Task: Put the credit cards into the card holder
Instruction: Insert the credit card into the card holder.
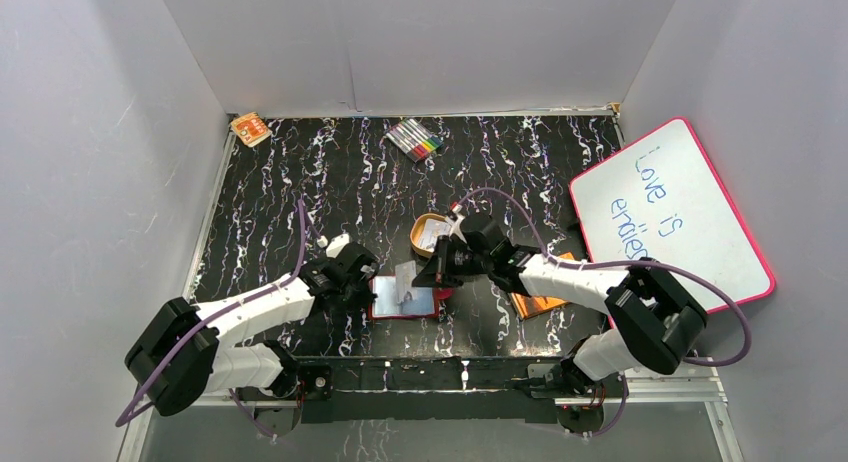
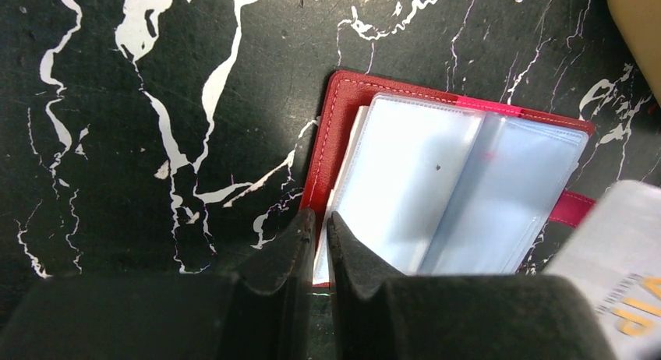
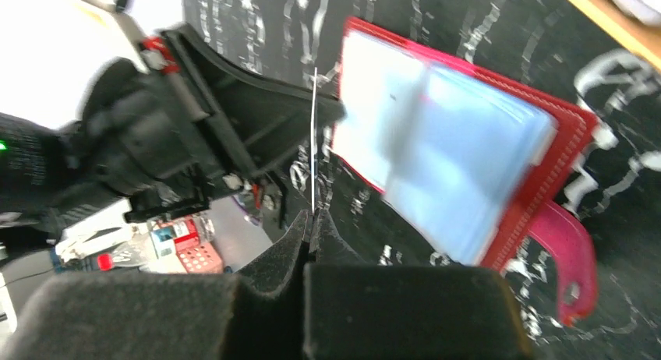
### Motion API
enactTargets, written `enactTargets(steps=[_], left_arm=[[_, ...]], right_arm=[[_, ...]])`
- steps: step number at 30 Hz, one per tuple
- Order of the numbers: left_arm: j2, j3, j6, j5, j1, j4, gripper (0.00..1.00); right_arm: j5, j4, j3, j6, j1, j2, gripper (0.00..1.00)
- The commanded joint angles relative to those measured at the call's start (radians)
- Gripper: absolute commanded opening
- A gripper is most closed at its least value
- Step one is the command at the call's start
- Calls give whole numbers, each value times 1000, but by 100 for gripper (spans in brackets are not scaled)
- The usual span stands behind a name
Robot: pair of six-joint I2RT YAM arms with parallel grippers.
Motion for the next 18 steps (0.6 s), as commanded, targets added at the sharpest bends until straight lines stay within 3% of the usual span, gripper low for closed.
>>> enactTargets(steps=[1,11,18], left_arm=[[-24,-20,-11,-12,5,-42,10],[-34,-21,-13,-16,6,-56,9],[-40,-24,-14,-15,6,-64,8]], right_arm=[[-29,86,66,51,7,11,0],[-31,120,53,93,14,154,0],[21,74,24,82,15,146,0]])
